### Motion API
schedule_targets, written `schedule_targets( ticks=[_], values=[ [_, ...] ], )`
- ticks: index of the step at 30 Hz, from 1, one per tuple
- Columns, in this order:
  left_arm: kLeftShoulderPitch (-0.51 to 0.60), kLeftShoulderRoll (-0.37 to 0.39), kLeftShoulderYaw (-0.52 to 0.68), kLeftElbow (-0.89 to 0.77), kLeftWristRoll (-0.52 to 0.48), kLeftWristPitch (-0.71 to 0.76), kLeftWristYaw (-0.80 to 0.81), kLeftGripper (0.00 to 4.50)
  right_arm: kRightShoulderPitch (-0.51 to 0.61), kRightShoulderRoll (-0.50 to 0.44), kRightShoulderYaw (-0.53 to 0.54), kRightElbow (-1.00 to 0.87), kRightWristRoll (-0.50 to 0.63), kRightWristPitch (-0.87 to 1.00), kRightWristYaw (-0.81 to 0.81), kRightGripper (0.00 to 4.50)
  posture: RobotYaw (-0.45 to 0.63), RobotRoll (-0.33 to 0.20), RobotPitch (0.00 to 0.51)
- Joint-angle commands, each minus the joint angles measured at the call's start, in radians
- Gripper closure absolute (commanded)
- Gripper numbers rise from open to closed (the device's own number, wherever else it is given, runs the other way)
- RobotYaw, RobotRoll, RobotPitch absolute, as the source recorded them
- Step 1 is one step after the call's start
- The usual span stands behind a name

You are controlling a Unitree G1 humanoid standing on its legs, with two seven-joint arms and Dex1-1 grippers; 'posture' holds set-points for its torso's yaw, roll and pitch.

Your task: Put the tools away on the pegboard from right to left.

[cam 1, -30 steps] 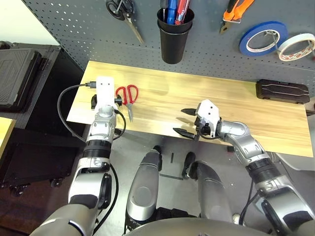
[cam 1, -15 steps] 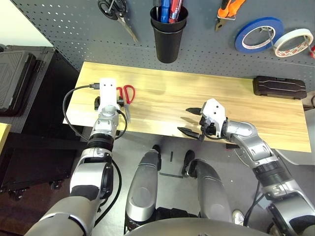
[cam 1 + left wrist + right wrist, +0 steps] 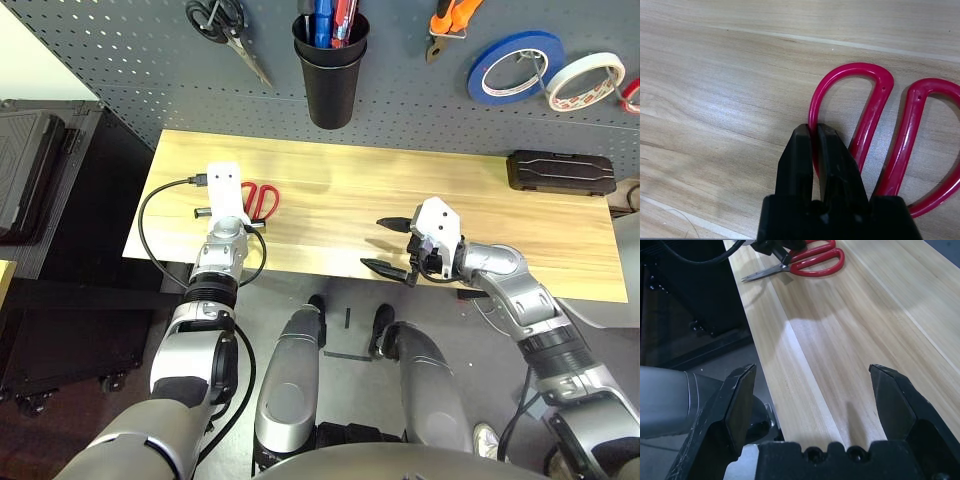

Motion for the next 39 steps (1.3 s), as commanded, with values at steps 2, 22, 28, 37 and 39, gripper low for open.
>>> schedule_targets(
  ticks=[2,22,28,37,39],
  values=[
    [0.063,-0.028,0.032,-0.023,-0.033,0.011,0.02,4.45,0.007,0.0,0.007,0.012,-0.002,-0.042,0.012,0.0,0.28,0.0,0.403],
    [0.281,-0.083,0.111,-0.777,-0.164,0.119,-0.003,4.45,-0.087,0.061,-0.093,0.139,0.103,-0.226,0.033,0.0,0.36,0.0,0.314],
    [0.283,-0.094,0.148,-0.869,-0.222,0.068,-0.023,4.45,-0.091,0.108,-0.159,0.108,0.21,-0.256,0.049,0.0,0.37,0.0,0.283],
    [0.302,-0.085,0.175,-0.969,-0.28,0.031,-0.048,4.45,-0.086,0.11,-0.208,0.023,0.319,-0.237,0.086,0.0,0.39,0.0,0.264],
    [0.301,-0.079,0.186,-0.999,-0.297,0.034,-0.05,4.45,-0.087,0.105,-0.218,-0.005,0.343,-0.232,0.093,0.0,0.39,0.0,0.261]
  ],
)
